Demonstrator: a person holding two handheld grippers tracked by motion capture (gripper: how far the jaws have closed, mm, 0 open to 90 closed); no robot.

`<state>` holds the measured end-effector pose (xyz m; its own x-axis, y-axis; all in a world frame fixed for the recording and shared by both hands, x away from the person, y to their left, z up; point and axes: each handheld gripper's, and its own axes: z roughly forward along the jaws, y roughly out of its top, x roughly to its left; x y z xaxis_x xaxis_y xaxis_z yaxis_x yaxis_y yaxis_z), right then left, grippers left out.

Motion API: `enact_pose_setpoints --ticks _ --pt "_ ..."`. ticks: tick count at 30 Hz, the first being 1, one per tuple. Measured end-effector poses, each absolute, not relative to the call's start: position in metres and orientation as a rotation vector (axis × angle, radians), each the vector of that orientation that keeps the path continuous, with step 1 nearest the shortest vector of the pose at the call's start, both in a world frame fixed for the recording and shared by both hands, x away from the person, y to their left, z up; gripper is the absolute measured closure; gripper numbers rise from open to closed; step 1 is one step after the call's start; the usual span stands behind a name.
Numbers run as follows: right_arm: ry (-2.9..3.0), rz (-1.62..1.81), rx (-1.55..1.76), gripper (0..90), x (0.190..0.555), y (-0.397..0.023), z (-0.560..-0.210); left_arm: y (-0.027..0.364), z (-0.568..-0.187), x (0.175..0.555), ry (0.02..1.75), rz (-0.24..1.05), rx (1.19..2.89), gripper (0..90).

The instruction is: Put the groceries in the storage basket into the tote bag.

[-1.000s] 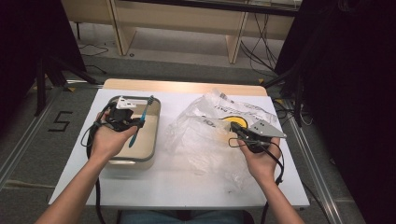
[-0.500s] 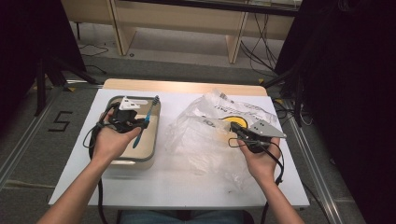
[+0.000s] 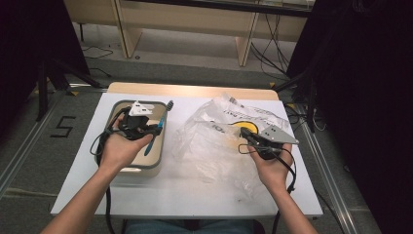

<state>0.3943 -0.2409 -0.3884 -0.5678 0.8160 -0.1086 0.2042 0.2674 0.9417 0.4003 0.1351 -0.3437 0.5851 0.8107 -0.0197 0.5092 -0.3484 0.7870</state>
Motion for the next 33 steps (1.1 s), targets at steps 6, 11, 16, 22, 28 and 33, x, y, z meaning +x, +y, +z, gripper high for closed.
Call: enact_pose_setpoints --ticks 6,11,16,22,28,33 --pt "1.940 1.310 0.916 90.0 0.394 -0.241 -0.389 0.129 -0.340 0.398 1.025 0.480 2.034 81.3" --pt "1.940 1.310 0.916 90.0 0.394 -0.241 -0.388 0.123 -0.340 0.396 1.013 0.461 2.032 81.3" --pt "1.940 1.310 0.916 90.0 0.394 -0.241 -0.388 0.120 -0.338 0.394 1.003 0.453 2.028 81.3" --pt "1.940 1.311 0.918 90.0 0.394 -0.241 -0.388 0.113 -0.336 0.392 0.977 0.449 2.030 81.3" --pt "1.940 1.311 0.916 90.0 0.394 -0.241 -0.388 0.106 -0.333 0.389 0.958 0.439 2.030 81.3" --pt "1.940 1.309 0.918 90.0 0.394 -0.241 -0.388 0.100 -0.333 0.387 0.946 0.426 2.036 81.3"
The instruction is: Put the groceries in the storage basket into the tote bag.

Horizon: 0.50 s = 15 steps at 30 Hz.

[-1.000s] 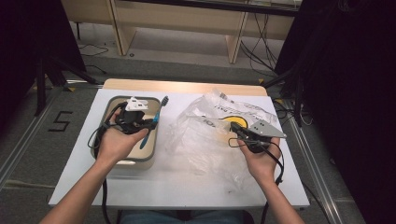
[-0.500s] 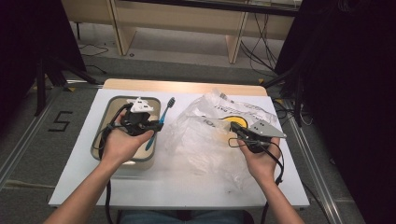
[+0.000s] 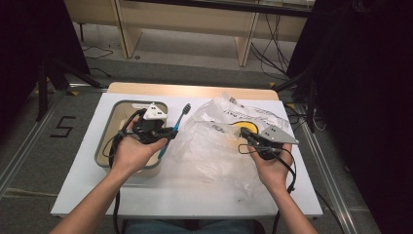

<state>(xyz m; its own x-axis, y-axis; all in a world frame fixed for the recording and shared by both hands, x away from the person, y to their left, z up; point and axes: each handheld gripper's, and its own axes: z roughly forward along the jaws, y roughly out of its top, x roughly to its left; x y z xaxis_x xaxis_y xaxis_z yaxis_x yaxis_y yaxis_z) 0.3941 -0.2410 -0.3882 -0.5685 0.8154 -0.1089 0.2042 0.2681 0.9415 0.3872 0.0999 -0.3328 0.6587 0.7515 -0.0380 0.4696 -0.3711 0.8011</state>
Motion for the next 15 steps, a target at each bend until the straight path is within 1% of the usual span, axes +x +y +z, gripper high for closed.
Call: enact_pose_setpoints --ticks 15 --pt "1.941 1.310 0.915 90.0 0.394 -0.241 -0.388 0.087 -0.332 0.383 0.908 0.413 2.047 81.3"
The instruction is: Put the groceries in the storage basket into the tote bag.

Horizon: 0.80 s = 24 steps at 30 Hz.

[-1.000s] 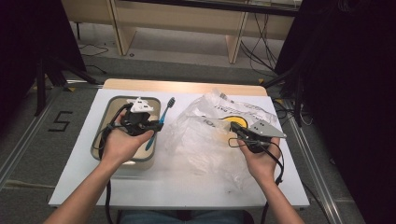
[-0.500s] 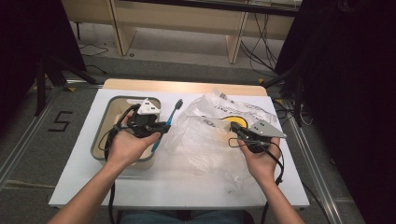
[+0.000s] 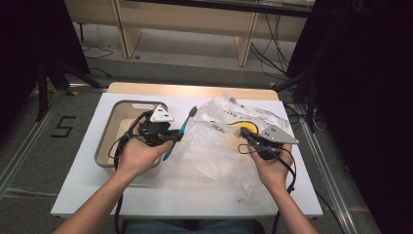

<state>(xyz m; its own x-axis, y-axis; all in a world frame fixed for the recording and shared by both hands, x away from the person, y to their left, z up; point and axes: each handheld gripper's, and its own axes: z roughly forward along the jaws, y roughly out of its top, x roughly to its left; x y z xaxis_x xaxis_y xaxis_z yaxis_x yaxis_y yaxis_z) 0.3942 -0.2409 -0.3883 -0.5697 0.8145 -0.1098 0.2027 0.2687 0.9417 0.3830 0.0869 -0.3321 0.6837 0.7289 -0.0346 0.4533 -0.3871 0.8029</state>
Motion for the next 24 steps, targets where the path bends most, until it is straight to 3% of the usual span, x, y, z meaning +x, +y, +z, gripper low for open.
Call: enact_pose_setpoints --ticks 24 --pt "1.938 1.315 0.917 90.0 0.394 -0.241 -0.388 0.064 -0.344 0.377 0.856 0.376 2.109 81.4"
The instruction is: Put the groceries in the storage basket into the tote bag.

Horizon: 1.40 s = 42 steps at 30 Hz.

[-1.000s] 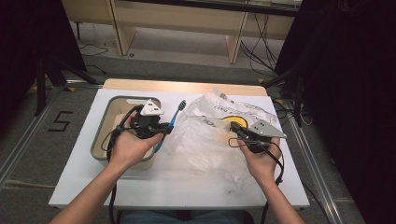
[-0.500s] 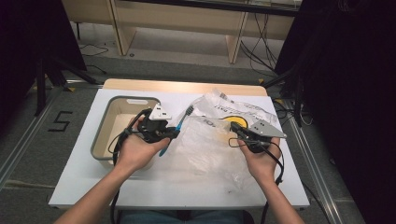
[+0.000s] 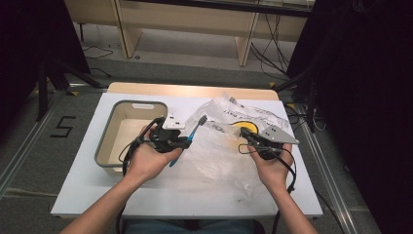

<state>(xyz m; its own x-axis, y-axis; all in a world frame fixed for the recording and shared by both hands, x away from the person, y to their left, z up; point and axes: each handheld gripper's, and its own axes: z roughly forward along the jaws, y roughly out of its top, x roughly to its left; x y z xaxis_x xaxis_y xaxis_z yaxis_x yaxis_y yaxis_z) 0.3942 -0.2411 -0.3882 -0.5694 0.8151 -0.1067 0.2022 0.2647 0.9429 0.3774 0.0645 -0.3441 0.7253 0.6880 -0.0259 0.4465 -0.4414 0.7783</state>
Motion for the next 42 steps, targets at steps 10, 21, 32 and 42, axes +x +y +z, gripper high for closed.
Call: enact_pose_setpoints --ticks 10,21,32,42 --pt "1.936 1.317 0.920 90.0 0.394 -0.241 -0.388 0.057 -0.351 0.377 0.849 0.356 2.133 81.3" --pt "1.938 1.317 0.918 90.0 0.394 -0.241 -0.388 0.046 -0.362 0.375 0.831 0.334 2.172 81.3" --pt "1.938 1.319 0.919 90.0 0.394 -0.241 -0.387 0.037 -0.374 0.376 0.826 0.307 2.209 81.3" --pt "1.940 1.321 0.913 90.0 0.393 -0.240 -0.387 0.030 -0.383 0.378 0.830 0.295 2.242 81.3"
